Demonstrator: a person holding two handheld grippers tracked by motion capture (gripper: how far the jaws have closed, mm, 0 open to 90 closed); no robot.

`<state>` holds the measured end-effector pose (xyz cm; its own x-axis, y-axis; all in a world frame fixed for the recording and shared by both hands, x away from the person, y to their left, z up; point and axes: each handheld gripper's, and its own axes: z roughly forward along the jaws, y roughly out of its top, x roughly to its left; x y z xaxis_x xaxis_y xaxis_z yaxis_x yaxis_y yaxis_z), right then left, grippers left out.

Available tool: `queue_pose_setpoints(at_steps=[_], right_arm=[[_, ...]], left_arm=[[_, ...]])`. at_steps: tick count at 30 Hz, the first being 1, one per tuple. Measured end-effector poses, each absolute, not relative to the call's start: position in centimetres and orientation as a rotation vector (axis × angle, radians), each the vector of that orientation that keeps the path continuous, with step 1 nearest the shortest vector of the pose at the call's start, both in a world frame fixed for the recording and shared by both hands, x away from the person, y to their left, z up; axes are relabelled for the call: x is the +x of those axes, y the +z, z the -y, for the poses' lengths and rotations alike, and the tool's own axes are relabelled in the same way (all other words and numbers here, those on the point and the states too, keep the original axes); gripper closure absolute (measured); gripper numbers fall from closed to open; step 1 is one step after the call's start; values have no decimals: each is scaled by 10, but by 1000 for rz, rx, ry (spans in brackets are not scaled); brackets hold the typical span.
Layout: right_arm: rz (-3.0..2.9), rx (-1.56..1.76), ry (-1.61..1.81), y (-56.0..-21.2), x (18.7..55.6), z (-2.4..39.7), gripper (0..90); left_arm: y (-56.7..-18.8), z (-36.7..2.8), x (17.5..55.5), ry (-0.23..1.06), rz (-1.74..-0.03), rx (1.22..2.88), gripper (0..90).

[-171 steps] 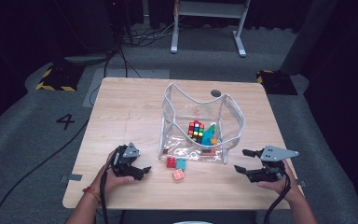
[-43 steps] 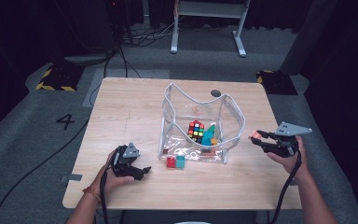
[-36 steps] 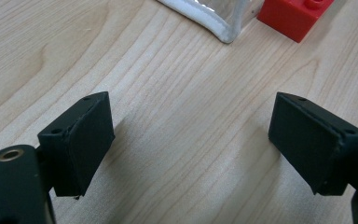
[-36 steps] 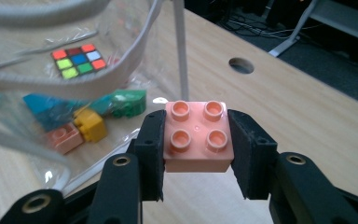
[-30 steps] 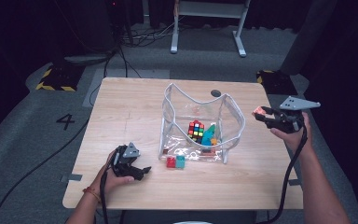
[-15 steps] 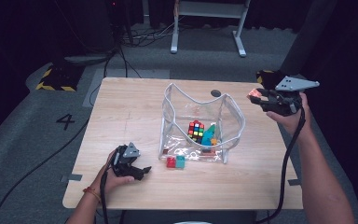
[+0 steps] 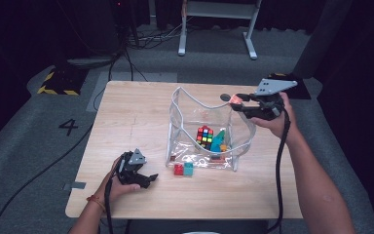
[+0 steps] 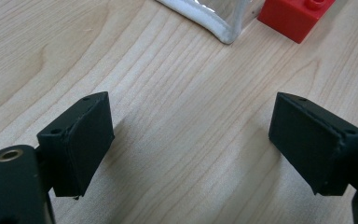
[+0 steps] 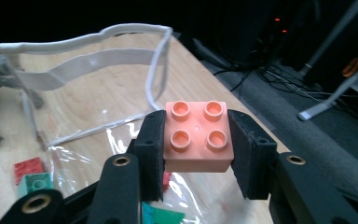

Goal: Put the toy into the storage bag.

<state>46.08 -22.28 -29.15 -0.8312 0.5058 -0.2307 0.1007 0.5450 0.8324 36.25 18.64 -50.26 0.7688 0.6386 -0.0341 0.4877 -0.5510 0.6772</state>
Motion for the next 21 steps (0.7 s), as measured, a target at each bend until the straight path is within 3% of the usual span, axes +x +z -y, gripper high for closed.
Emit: queue_pose_setpoints(at_steps=[21], right_arm=[[-2619,260,924,-323,465,147,594]], left_arm=[[-503,-186,363,281,-836,2266,139]])
